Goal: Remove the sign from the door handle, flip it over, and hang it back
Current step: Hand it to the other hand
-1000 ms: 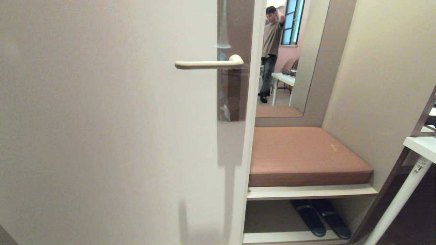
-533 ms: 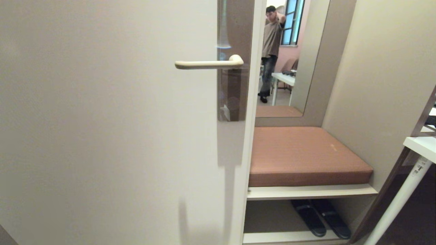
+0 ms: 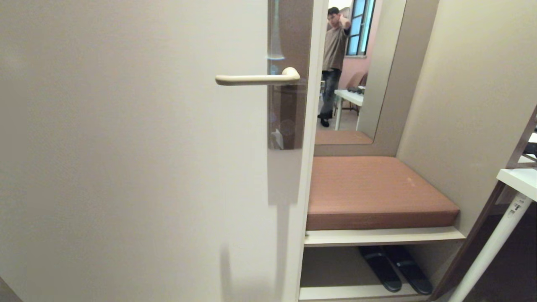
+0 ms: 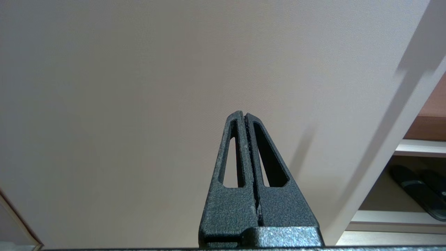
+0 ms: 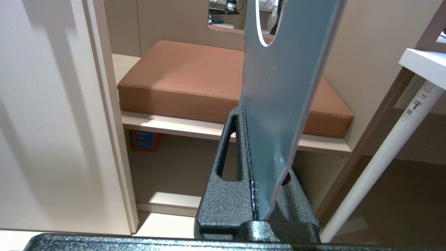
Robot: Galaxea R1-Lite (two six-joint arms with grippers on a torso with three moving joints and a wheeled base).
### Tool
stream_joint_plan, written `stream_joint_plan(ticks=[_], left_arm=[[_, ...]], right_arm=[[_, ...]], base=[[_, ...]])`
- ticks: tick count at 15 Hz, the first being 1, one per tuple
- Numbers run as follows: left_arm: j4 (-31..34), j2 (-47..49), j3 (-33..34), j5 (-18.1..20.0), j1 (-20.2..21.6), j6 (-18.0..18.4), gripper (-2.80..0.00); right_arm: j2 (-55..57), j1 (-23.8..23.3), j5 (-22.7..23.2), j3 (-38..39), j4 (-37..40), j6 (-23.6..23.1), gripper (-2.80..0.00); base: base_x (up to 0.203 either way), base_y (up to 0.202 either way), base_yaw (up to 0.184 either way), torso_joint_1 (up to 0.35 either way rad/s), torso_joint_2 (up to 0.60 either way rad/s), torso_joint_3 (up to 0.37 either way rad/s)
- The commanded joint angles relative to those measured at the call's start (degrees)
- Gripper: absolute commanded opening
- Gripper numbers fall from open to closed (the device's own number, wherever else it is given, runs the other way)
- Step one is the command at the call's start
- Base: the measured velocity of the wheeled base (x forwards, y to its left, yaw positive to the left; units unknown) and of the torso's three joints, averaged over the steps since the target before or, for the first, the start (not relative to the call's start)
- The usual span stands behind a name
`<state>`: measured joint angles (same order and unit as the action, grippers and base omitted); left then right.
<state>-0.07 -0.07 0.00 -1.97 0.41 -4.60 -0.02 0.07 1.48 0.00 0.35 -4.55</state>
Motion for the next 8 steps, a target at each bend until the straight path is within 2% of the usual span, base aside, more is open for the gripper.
stream_joint_plan(ticks=[1,8], left_arm=[[0.0,0.1,0.0,0.0,0.0,-0.1,-2.80],[0.0,0.1,0.0,0.0,0.0,-0.2,-2.80]], right_arm=[[0.0,0.0,0.0,0.0,0.0,0.0,-2.80],[0.0,0.0,0.0,0.0,0.0,0.0,-2.80]], base=[[0.000,0.000,0.000,0.000,0.00,0.000],[0.000,0.000,0.000,0.000,0.00,0.000]])
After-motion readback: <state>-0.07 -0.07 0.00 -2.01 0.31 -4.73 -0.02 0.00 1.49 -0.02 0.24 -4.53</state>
